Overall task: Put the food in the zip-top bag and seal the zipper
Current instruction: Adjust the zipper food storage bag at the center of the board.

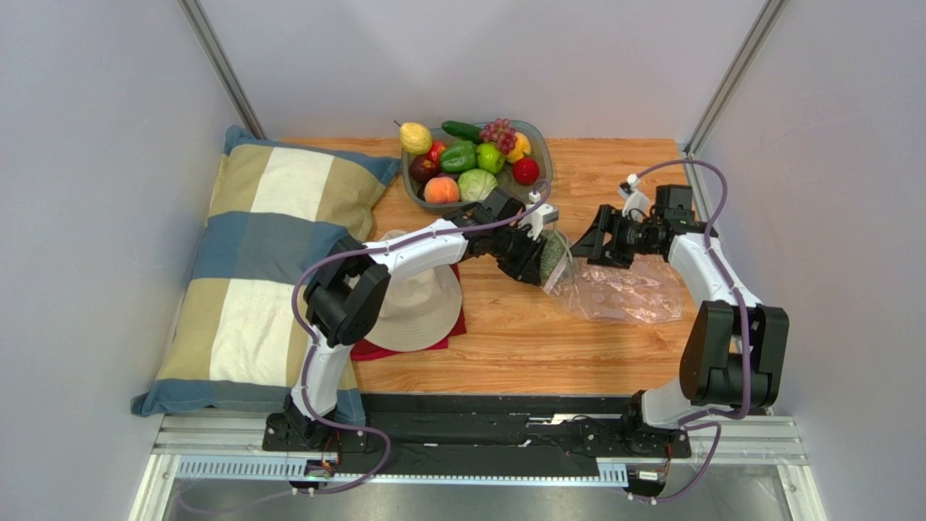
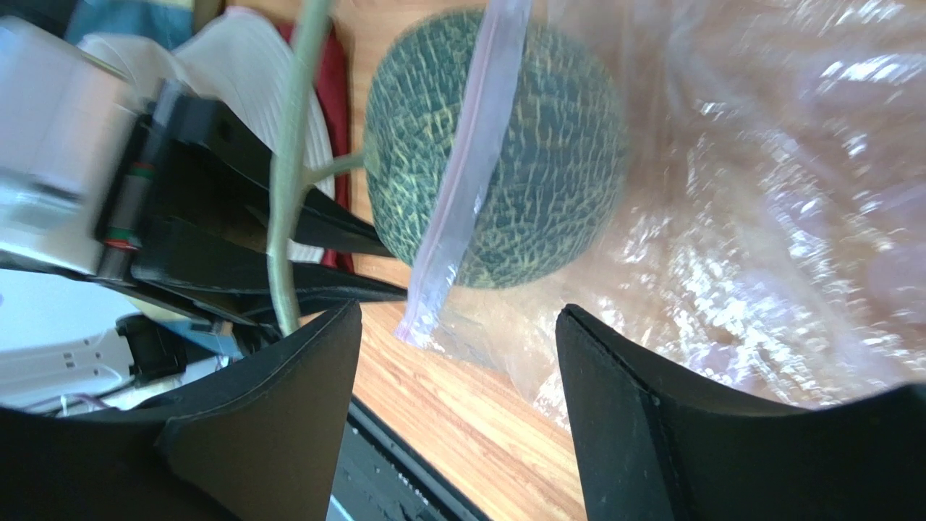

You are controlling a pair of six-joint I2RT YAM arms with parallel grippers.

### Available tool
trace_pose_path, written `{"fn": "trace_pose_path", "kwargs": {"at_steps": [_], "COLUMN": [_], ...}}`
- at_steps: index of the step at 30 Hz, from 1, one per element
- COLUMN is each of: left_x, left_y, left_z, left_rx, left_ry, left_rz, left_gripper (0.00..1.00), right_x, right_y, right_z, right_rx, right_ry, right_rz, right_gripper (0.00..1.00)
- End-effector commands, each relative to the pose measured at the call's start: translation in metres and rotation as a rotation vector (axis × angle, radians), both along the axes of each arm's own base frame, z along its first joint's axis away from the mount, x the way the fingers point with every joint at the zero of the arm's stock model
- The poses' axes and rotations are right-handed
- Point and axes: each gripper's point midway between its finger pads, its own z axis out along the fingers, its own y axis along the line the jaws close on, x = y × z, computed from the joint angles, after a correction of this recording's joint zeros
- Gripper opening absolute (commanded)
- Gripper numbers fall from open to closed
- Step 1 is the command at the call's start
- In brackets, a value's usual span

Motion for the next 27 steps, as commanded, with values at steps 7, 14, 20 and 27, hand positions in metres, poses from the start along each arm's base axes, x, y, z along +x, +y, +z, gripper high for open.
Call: {"fn": "trace_pose_path", "kwargs": {"at_steps": [7,14,20,27], "left_x": [0.030,0.069,0.058,0.047], "left_y": [0.058,0.040,-0.002,-0.015], "left_z": [0.081,0.048,0.044,0.042], "left_rx": [-0.207,-0.120,-0.181,-0.155], "left_ry": [-0.074,-0.006,0.072,0.020], "left_rz": [0.182,0.251,0.176,0.136], "left_gripper": [0.36,0.37,0.37,0.36], "right_x": [0.019,0.023,0.015,0.018], "right_y": [-0.018,-0.010,-0.008,-0.005], "right_z": [0.029,0.030,0.050,0.039], "right_rx": [0.003,0.084,0.075,-0.024], "right_ry": [-0.073,-0.055,-0.134,-0.099], "right_rz": [-0.049,-0.041,-0.016,-0.027], "right_gripper": [0.67,0.68,0.80,1.00]}}
